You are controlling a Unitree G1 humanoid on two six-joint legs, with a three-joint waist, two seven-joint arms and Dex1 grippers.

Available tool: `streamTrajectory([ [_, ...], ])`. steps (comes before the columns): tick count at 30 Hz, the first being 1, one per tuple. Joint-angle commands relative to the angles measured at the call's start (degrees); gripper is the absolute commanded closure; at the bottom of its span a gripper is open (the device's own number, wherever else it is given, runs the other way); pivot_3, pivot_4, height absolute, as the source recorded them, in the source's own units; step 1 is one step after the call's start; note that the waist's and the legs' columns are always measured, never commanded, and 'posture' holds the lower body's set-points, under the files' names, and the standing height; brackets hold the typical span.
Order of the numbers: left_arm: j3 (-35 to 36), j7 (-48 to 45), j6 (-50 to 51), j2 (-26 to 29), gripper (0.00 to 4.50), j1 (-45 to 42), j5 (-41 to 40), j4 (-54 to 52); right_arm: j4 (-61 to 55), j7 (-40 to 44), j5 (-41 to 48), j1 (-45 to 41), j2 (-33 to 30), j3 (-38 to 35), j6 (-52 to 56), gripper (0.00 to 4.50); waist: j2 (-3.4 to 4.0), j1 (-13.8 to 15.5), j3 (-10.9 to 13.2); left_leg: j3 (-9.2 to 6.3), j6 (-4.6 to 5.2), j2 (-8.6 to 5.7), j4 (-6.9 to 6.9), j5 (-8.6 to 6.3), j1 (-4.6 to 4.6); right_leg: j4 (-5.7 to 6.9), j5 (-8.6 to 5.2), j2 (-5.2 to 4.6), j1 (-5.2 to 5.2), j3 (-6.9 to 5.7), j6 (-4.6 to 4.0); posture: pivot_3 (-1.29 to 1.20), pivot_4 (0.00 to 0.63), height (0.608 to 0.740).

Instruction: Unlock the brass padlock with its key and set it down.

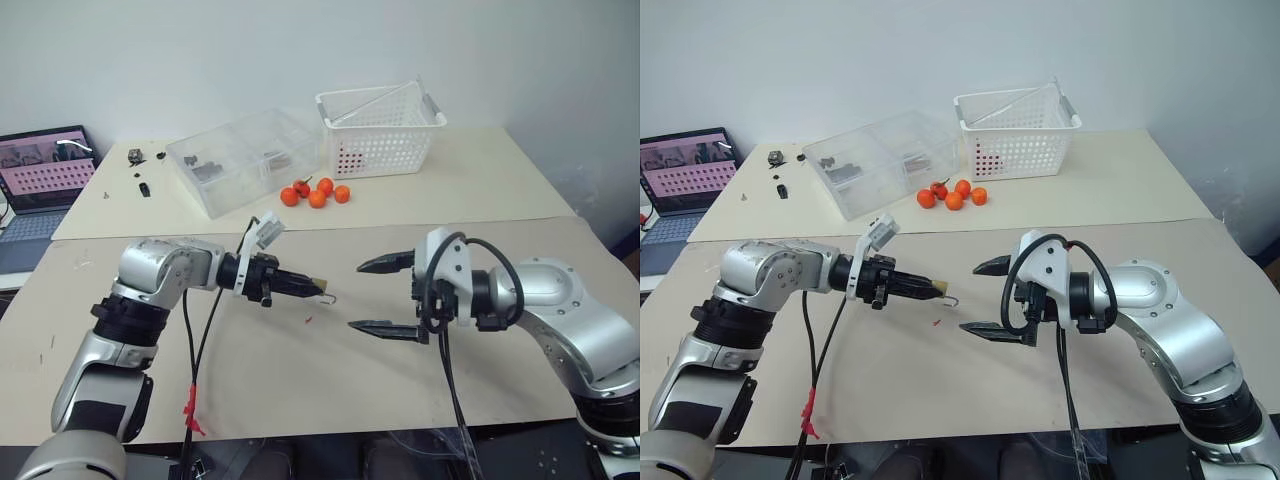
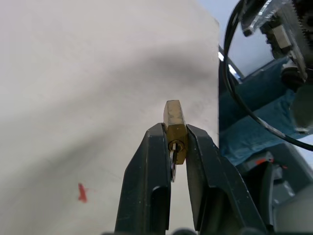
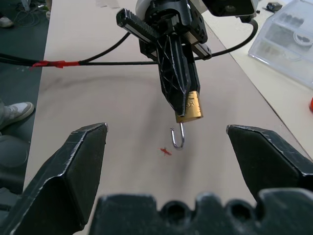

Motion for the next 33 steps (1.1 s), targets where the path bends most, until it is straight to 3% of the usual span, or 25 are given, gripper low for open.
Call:
streamTrajectory([
  [1,2.1,3.0,3.8,-2.8,4.41,-0.1,-2.6,-1.5,-2.0,-0.3,-0.9,0.8,-0.7,0.0,-1.8,0.03,-0.01,0.0,0.0,0.00,0.00,0.00,0.01,0.00,-0.01,0.00,0.00,0.00,0.00,0.00,0.00,0.00,0.150,0.740],
  [11,9.0,24.2,11.9,-16.7,4.41,-1.2,1.2,6.5,-3.6,-2.3,-2.0,1.5,-0.3,-0.1,-2.1,0.03,-0.07,-0.1,0.0,0.00,0.00,-0.02,0.07,0.00,-0.01,0.03,0.03,0.00,0.01,0.03,0.04,0.00,0.150,0.740],
  [21,11.0,31.2,15.6,-21.2,4.41,-3.6,3.3,12.8,-4.9,-4.0,-1.9,0.2,0.3,0.1,-0.7,0.03,-0.08,0.2,0.0,0.00,-0.05,-0.11,0.06,0.01,-0.02,-0.02,0.03,-0.10,0.03,0.03,0.05,0.00,0.150,0.740],
  [33,22.0,39.7,23.2,-27.8,4.41,-6.0,4.3,17.8,-5.2,-3.9,-3.8,2.3,-1.8,0.8,-2.5,0.03,-0.10,0.2,0.0,0.00,-0.16,-0.10,0.05,0.01,-0.04,-0.03,0.04,-0.08,0.02,0.02,0.06,0.00,0.150,0.740],
])
